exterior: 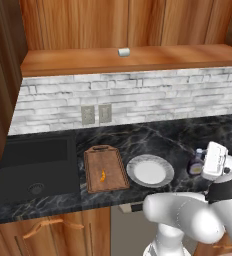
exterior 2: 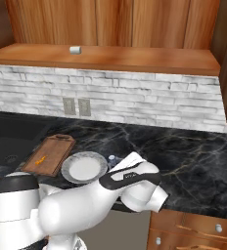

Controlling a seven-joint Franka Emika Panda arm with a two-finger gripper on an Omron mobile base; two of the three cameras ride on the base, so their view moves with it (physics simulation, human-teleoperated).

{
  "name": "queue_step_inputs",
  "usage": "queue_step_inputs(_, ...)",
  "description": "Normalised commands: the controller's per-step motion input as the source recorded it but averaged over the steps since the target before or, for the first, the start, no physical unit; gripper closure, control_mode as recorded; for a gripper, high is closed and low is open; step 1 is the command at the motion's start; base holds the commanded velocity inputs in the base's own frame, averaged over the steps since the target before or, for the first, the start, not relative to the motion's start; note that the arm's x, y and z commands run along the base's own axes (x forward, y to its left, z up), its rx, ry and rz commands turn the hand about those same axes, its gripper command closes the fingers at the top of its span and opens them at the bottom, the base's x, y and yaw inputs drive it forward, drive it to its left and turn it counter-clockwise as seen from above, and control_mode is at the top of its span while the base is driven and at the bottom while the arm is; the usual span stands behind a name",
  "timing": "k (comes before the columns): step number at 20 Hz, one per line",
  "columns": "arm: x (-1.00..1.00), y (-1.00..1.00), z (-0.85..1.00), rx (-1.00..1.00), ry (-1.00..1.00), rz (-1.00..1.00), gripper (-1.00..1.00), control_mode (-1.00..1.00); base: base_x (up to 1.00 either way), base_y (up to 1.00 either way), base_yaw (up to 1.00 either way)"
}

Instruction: Pick the shrimp from the plate and place it on the cutting board. Then pick the condiment bottle from the cabinet and place it next to the cutting board.

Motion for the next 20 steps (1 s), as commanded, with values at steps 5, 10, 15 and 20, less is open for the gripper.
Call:
queue_step_inputs(5,0.15,0.00,-0.25,-0.01,0.00,0.00,1.00,-1.00,0.00,0.00,0.00)
queue_step_inputs(10,0.18,0.00,-0.23,0.00,0.00,0.00,1.00,-1.00,0.00,0.00,0.00)
queue_step_inputs(15,0.18,0.00,-0.24,0.00,0.00,0.00,1.00,-1.00,0.00,0.00,0.00)
queue_step_inputs(20,0.18,0.00,-0.27,0.00,0.00,0.00,1.00,-1.00,0.00,0.00,0.00)
